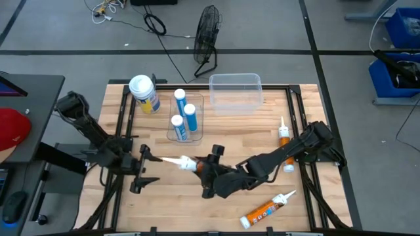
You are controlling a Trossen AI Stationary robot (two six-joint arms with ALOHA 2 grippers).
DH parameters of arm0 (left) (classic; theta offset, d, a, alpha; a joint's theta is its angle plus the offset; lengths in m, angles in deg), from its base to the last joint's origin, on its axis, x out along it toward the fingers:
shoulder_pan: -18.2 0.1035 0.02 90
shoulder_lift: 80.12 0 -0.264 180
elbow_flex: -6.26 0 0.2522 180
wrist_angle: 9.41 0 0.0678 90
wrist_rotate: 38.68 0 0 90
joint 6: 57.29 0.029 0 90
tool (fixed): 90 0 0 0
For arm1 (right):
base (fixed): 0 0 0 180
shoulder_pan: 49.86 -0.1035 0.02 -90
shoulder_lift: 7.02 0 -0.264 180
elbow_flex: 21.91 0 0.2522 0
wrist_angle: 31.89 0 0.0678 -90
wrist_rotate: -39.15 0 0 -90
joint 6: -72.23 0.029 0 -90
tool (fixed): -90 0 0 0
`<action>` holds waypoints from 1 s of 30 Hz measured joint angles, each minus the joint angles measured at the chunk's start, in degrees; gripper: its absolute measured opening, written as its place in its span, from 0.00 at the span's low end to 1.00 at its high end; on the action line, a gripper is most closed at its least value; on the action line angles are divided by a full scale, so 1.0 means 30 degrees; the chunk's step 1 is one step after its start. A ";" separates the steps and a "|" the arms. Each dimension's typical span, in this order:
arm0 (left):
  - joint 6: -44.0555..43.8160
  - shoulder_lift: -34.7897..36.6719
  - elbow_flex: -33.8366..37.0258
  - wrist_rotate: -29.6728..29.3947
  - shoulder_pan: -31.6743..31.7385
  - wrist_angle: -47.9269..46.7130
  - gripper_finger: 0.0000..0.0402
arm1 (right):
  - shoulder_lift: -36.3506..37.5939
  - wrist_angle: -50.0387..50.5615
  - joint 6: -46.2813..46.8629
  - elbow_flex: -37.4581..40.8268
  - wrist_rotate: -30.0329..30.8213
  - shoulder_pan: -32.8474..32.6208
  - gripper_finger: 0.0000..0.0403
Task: Pick & place silicon tubes, Sealant and Lysol wipes
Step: Put the middle left orange sealant into the right transparent bin
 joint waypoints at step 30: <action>0.3685 0.0000 -0.2390 1.0475 0.6624 0.3626 0.94 | -0.1768 -1.2244 -0.5663 0.0045 -0.6550 0.2514 0.48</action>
